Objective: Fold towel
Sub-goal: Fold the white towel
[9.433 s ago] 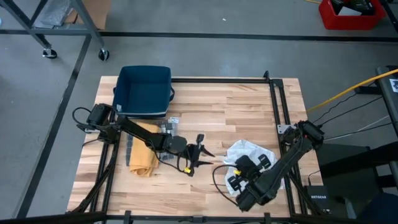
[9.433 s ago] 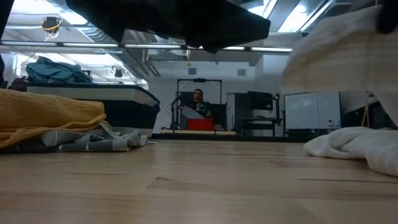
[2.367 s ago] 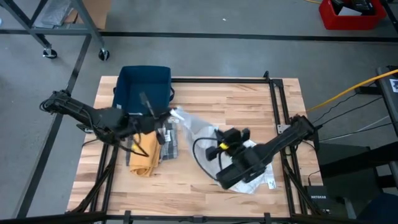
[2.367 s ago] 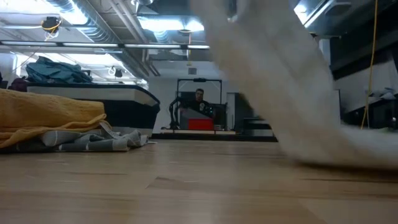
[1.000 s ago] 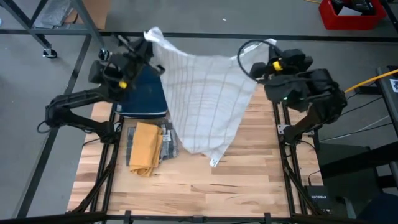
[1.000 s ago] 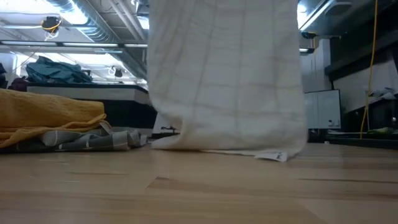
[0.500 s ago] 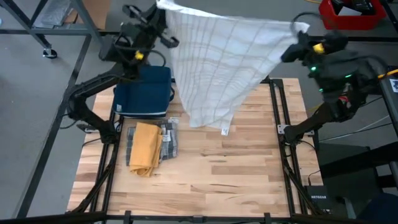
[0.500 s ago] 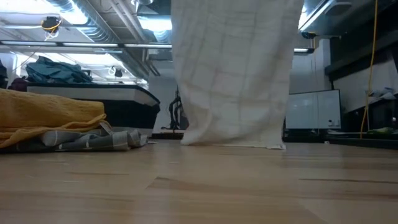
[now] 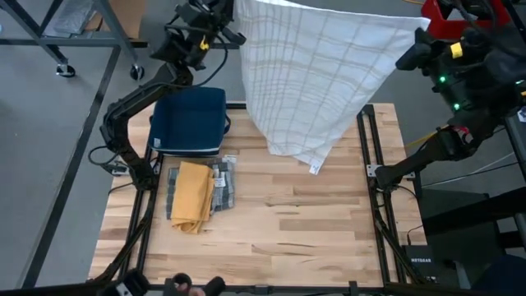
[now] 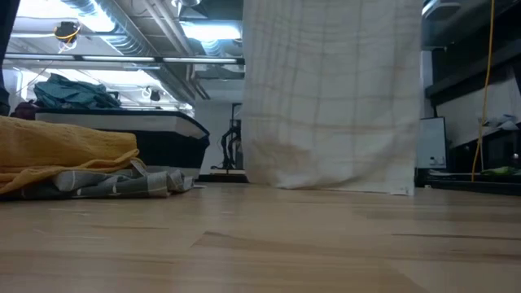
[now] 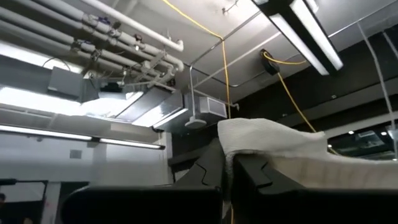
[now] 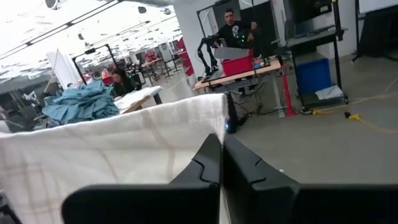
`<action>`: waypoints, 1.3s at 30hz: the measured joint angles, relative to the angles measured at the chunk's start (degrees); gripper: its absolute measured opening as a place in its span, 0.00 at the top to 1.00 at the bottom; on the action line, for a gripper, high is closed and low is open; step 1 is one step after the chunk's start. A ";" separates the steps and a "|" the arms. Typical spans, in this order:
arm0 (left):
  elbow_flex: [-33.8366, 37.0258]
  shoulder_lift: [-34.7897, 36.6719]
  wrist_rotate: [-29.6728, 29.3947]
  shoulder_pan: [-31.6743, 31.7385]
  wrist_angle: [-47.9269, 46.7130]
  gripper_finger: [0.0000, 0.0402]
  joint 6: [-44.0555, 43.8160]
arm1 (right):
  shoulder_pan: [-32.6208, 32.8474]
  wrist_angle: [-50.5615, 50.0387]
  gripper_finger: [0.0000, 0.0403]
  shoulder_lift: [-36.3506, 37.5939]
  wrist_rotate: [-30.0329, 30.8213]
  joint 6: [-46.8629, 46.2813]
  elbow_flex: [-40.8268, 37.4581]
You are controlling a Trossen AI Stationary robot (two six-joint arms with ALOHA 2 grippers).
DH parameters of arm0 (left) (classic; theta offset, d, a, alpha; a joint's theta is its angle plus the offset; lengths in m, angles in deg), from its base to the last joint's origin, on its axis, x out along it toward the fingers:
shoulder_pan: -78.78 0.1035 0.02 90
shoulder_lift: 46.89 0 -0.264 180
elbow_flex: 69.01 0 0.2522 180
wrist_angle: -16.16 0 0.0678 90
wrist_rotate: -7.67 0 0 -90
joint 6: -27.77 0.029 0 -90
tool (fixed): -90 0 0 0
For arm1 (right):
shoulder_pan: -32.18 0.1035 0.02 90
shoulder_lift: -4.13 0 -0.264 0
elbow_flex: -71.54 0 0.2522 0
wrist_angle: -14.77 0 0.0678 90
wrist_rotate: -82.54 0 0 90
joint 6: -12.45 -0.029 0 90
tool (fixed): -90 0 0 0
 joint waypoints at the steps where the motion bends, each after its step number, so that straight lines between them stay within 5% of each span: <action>1: 0.00 0.00 0.06 0.49 -0.02 1.00 -0.31 | 0.00 1.34 0.99 0.03 -0.02 1.88 -0.01; 22: 0.00 0.00 5.62 4.71 9.33 1.00 -14.72 | 0.02 36.12 0.99 -0.04 -6.39 36.55 -0.07; 39: 0.04 0.07 5.81 5.21 9.17 1.00 -10.88 | 0.04 41.06 0.99 0.55 -8.18 47.57 0.61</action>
